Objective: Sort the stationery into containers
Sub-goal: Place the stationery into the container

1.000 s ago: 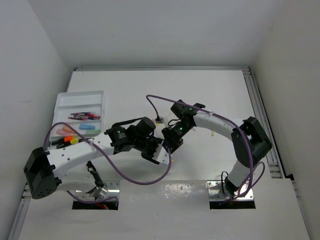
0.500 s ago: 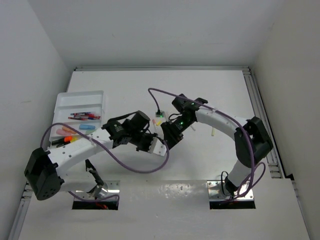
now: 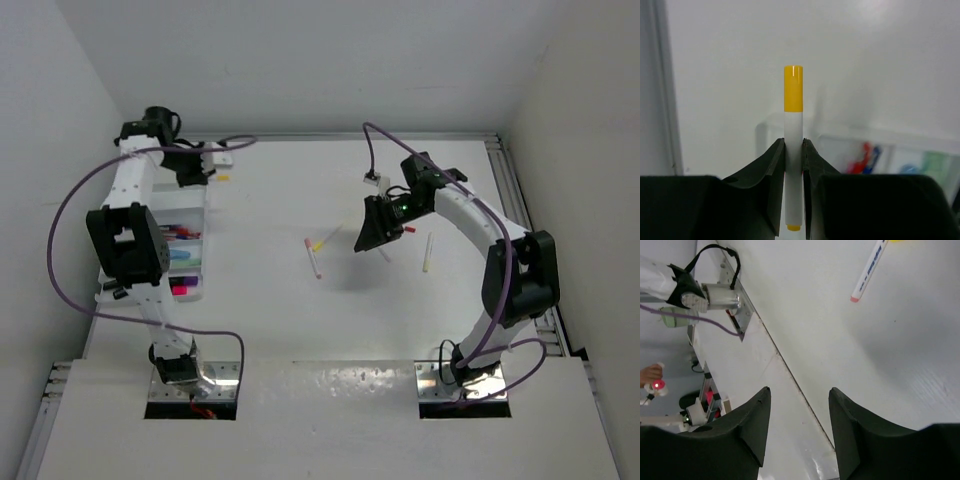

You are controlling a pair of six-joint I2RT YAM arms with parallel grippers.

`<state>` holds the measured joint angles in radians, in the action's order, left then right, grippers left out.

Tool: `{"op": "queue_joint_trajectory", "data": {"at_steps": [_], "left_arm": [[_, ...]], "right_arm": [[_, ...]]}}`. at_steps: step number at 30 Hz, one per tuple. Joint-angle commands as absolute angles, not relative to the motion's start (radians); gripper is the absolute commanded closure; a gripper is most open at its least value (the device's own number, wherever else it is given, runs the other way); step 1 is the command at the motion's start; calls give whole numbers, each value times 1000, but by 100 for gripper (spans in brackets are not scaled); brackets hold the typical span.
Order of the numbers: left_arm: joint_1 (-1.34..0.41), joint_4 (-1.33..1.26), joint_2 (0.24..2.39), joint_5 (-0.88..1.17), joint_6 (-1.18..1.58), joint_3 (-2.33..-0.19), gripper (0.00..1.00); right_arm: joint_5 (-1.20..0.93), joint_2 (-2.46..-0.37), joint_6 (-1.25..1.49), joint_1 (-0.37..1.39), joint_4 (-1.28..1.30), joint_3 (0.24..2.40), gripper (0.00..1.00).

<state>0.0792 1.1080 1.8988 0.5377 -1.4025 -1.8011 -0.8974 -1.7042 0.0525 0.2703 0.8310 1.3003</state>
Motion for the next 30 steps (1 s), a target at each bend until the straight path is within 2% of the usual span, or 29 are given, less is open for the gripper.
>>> {"op": "queue_joint_trajectory", "data": {"at_steps": [1, 6, 10, 19, 22, 30], "left_arm": [[204, 1318, 2043, 533, -1610, -2020, 100], [282, 1256, 2160, 416, -1730, -2140, 100], [334, 1235, 2224, 423, -1770, -2184, 100], [368, 1207, 2278, 411, -1790, -2122, 98], [365, 1151, 2269, 403, -1760, -2054, 78], [365, 1034, 2255, 442, -1611, -2063, 50]], "right_arm": [[-896, -1671, 29, 270, 818, 1250, 51], [-879, -1681, 32, 258, 776, 1198, 51], [-859, -1707, 31, 244, 772, 1196, 52], [-816, -1753, 25, 230, 775, 1212, 52], [-757, -1766, 57, 225, 740, 1207, 51], [-500, -1714, 156, 187, 637, 1190, 53]]}}
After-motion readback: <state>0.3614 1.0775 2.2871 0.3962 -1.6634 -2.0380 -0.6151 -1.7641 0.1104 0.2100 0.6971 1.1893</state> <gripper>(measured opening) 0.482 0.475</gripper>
